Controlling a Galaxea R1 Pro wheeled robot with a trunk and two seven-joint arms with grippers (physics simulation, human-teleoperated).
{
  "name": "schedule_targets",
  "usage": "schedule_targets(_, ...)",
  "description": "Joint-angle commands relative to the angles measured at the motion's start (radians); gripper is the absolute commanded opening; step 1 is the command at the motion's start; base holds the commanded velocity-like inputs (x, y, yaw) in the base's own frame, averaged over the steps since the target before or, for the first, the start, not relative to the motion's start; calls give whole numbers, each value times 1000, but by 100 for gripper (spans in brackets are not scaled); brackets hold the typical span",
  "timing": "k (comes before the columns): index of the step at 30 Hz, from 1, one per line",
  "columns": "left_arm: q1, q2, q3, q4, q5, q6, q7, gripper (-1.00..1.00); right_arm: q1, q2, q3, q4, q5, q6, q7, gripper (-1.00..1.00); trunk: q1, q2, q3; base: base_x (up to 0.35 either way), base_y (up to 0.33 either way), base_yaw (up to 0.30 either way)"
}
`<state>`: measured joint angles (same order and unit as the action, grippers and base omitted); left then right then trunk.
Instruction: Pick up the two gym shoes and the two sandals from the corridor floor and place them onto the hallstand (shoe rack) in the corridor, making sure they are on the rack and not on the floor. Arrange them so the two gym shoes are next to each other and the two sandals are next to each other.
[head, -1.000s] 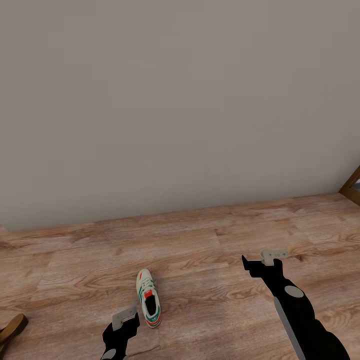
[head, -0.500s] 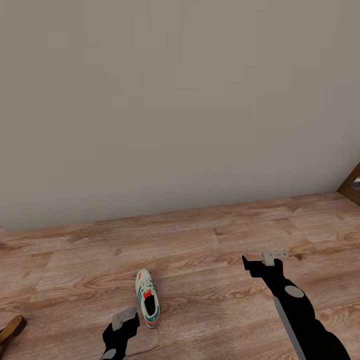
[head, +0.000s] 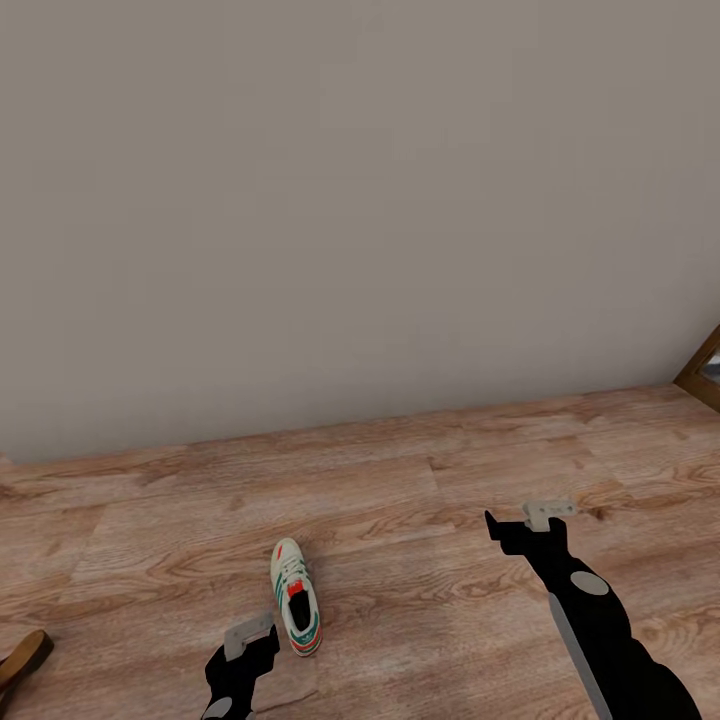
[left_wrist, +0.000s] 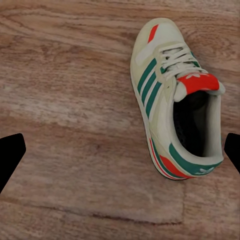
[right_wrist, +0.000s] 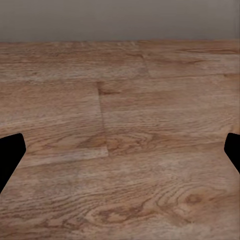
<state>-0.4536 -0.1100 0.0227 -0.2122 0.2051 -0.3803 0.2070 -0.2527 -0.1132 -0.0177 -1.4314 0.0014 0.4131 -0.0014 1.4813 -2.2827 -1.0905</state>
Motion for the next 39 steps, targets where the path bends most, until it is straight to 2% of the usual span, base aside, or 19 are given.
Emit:
schedule_targets(1,0,0,2,1,3,-4,0,100,0,0,0,-1,0,5,0,100,0,0,-1,0,0,-28)
schedule_targets(24,-1,0,1,0,2,-4,0,100,0,0,-1,-1,-1,6,0,100,0,0,13,0,0,-238)
schedule_targets(39,-14,3,1,-15,1,-5,2,100,0,0,0,-2,-1,6,0,100,57,-105,-33,0,0,-40)
